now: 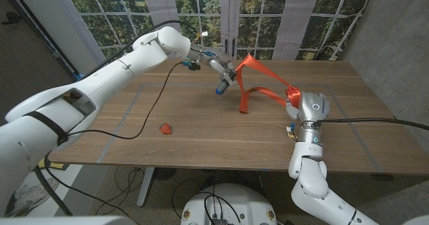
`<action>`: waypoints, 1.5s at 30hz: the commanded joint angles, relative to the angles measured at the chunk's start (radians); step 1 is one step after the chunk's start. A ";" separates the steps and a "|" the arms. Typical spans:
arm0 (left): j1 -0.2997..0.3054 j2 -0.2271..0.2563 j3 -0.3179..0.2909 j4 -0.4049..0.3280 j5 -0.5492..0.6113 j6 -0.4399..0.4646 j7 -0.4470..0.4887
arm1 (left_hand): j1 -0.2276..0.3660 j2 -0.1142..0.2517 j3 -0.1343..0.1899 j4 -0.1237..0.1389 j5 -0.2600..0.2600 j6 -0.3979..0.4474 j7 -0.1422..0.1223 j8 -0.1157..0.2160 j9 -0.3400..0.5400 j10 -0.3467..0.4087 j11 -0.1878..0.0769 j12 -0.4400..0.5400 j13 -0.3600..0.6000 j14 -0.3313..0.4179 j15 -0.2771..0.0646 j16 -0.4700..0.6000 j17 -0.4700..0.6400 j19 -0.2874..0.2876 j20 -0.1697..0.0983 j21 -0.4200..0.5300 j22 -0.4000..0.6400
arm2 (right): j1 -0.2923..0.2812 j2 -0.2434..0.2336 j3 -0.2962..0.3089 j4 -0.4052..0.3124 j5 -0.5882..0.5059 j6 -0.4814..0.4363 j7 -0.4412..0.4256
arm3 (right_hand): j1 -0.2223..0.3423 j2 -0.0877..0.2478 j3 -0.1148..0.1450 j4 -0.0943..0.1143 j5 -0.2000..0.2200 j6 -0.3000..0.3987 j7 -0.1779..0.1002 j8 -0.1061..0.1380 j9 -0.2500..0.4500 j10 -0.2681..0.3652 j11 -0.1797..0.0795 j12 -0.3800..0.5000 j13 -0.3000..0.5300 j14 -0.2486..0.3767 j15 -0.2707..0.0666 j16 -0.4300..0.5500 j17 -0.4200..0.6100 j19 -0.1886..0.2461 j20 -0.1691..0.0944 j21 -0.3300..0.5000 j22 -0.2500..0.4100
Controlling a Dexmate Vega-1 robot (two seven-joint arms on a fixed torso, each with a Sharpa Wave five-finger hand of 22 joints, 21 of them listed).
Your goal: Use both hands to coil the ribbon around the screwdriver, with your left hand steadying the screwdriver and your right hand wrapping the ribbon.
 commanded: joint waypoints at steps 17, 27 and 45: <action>-0.016 0.012 0.060 -0.010 0.131 0.070 -0.049 | 0.135 0.128 0.069 -0.038 0.007 0.011 -0.002 -0.008 0.003 0.065 -0.061 -0.011 0.001 0.178 -0.180 0.004 0.002 -0.001 -0.069 0.008 0.000 | 0.090 -0.125 -0.099 -0.023 0.097 -0.021 0.103 | 0.145 0.135 0.035 -0.026 0.007 0.111 -0.086 0.008 0.009 0.042 -0.031 0.001 0.004 0.094 -0.120 -0.002 0.005 -0.008 -0.003 0.004 0.001; -0.011 0.039 0.095 -0.091 0.259 0.139 -0.037 | 0.136 0.128 0.070 -0.039 0.005 0.016 -0.002 -0.012 0.000 0.068 -0.058 -0.018 -0.009 0.179 -0.180 0.003 -0.001 0.001 -0.069 0.010 0.000 | 0.201 -0.272 -0.163 -0.106 0.141 0.017 0.468 | 0.143 0.141 0.026 -0.022 0.006 0.101 -0.092 0.002 0.008 0.022 -0.026 -0.006 0.006 0.073 -0.120 -0.008 0.007 -0.018 -0.007 0.000 0.001; -0.029 -0.001 0.193 -0.098 0.497 0.149 -0.075 | 0.138 0.125 0.072 -0.043 -0.001 0.025 0.004 -0.022 -0.008 0.082 -0.052 -0.037 -0.043 0.179 -0.181 -0.002 -0.011 -0.001 -0.069 0.012 0.000 | 0.281 -0.314 -0.203 -0.123 0.155 0.020 0.690 | 0.152 0.156 0.003 -0.022 0.004 0.089 -0.085 -0.008 0.001 0.005 -0.016 -0.017 0.004 0.047 -0.108 -0.010 0.009 -0.018 -0.011 0.002 0.001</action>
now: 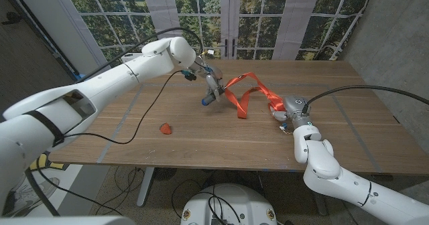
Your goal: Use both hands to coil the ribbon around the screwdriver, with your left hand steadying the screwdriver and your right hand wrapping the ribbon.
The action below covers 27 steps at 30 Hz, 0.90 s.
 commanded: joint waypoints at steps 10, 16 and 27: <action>-0.016 -0.040 0.085 -0.007 0.288 0.005 -0.031 | 0.134 0.121 0.068 -0.043 -0.006 -0.002 -0.004 -0.021 -0.008 0.053 -0.051 -0.023 -0.022 0.152 -0.182 -0.016 -0.016 -0.031 -0.060 0.000 0.001 | 0.081 -0.030 -0.049 -0.011 -0.015 -0.014 0.193 | 0.150 0.149 0.000 -0.016 0.002 0.091 -0.082 -0.005 -0.005 0.002 -0.001 -0.006 0.002 0.042 -0.098 -0.010 -0.010 -0.007 0.007 0.000 0.001; -0.007 -0.041 0.106 -0.029 0.399 0.015 -0.028 | 0.135 0.120 0.067 -0.044 -0.007 -0.016 -0.012 -0.034 -0.013 0.035 -0.054 -0.030 -0.022 0.133 -0.183 -0.030 -0.026 -0.051 -0.052 -0.003 0.001 | 0.100 -0.026 -0.070 -0.004 -0.047 -0.025 0.229 | 0.152 0.134 -0.004 -0.024 0.002 0.070 -0.090 -0.018 -0.011 -0.025 0.006 -0.021 -0.002 0.017 -0.092 -0.026 -0.021 -0.016 0.016 -0.004 0.001; -0.001 -0.059 0.107 -0.012 0.471 -0.002 -0.083 | 0.066 0.095 0.023 -0.021 -0.003 -0.154 -0.027 -0.079 -0.045 -0.142 -0.037 -0.087 -0.067 -0.107 -0.172 -0.151 -0.163 -0.199 0.010 -0.051 -0.003 | 0.160 -0.022 -0.118 -0.006 -0.130 -0.069 0.401 | 0.069 0.061 -0.065 0.000 0.010 -0.032 -0.115 -0.079 -0.034 -0.139 0.008 -0.102 -0.049 -0.092 -0.066 -0.095 -0.066 -0.056 0.043 -0.025 0.000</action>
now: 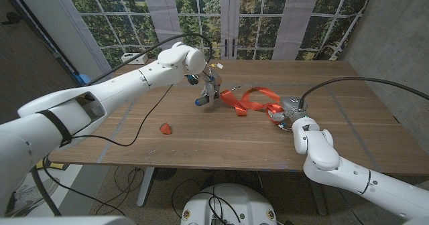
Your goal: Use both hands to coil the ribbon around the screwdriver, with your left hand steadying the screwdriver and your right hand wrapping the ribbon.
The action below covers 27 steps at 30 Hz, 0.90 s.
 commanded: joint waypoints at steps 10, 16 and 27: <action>-0.006 -0.043 0.025 0.041 0.150 -0.035 -0.116 | -0.017 0.052 -0.043 -0.004 0.014 -0.256 -0.044 -0.020 -0.061 -0.273 0.046 -0.046 -0.088 -0.355 -0.011 -0.009 -0.115 -0.206 0.063 -0.106 -0.002 | 0.125 0.019 -0.094 0.011 -0.193 -0.062 0.404 | -0.001 0.013 -0.080 0.017 0.043 -0.194 -0.095 -0.146 -0.021 -0.255 -0.008 -0.145 -0.059 -0.223 -0.010 -0.104 -0.054 -0.101 0.042 -0.055 0.000; -0.012 -0.059 0.031 0.072 0.153 -0.039 -0.157 | -0.077 0.011 -0.102 0.012 0.035 -0.495 -0.005 -0.021 -0.120 -0.502 0.100 -0.051 -0.144 -0.619 0.077 -0.009 -0.181 -0.332 0.130 -0.186 -0.001 | 0.117 0.032 -0.074 0.018 -0.222 -0.052 0.459 | -0.033 -0.008 -0.124 0.024 0.062 -0.313 -0.103 -0.212 -0.019 -0.398 -0.004 -0.221 -0.077 -0.319 -0.006 -0.129 -0.063 -0.142 0.053 -0.085 0.000; 0.062 0.005 -0.044 -0.035 0.170 0.002 -0.036 | -0.151 -0.020 -0.204 0.057 0.098 -0.852 0.033 -0.021 -0.232 -0.800 0.171 -0.048 -0.239 -0.897 0.177 0.000 -0.270 -0.460 0.160 -0.305 0.001 | 0.114 0.048 0.011 0.004 -0.206 -0.015 0.631 | -0.139 -0.084 -0.281 0.057 0.126 -0.843 -0.104 -0.318 -0.020 -0.832 -0.002 -0.464 -0.106 -0.722 0.062 -0.158 -0.141 -0.286 0.075 -0.202 0.002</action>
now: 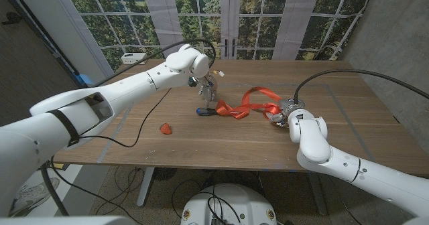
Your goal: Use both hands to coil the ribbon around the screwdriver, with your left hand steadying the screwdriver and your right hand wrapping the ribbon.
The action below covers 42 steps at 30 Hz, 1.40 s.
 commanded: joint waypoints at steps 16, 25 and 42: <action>0.320 0.184 -0.341 -0.242 -0.185 -0.048 0.588 | -0.099 0.000 -0.095 0.066 0.042 -0.237 0.005 0.008 -0.085 -0.243 0.027 0.005 -0.071 -0.188 0.046 0.013 -0.057 -0.091 0.019 -0.098 0.002 | -0.291 0.001 0.487 -0.133 0.643 0.284 -0.440 | -0.113 -0.042 -0.141 0.055 0.051 -0.340 0.017 0.022 -0.007 -0.278 0.073 -0.114 0.000 -0.332 0.086 0.006 -0.074 -0.141 0.024 -0.103 0.004; 0.456 0.203 -0.463 -0.226 -0.324 -0.149 0.884 | -0.134 -0.004 -0.119 0.085 0.035 -0.193 -0.027 0.027 -0.097 -0.211 0.013 0.026 -0.087 -0.171 0.028 0.026 -0.069 -0.082 0.012 -0.109 0.002 | -0.400 0.047 0.611 -0.069 0.868 0.529 -0.760 | -0.133 -0.033 -0.158 0.068 0.057 -0.259 0.016 0.048 -0.009 -0.223 0.068 -0.092 -0.002 -0.303 0.081 0.025 -0.087 -0.123 0.039 -0.102 0.004; 0.634 0.101 -0.647 -0.024 -0.882 -0.508 1.084 | -0.229 0.039 -0.149 0.140 -0.008 -0.133 -0.102 0.029 -0.111 -0.193 0.024 0.030 -0.135 -0.183 0.033 0.027 -0.101 -0.122 0.046 -0.166 0.001 | -0.390 0.109 0.668 0.128 1.202 0.929 -0.917 | -0.123 0.098 -0.118 0.092 0.051 -0.167 0.003 0.059 -0.012 -0.219 0.054 -0.103 -0.016 -0.311 0.067 0.018 -0.120 -0.076 -0.007 -0.097 0.002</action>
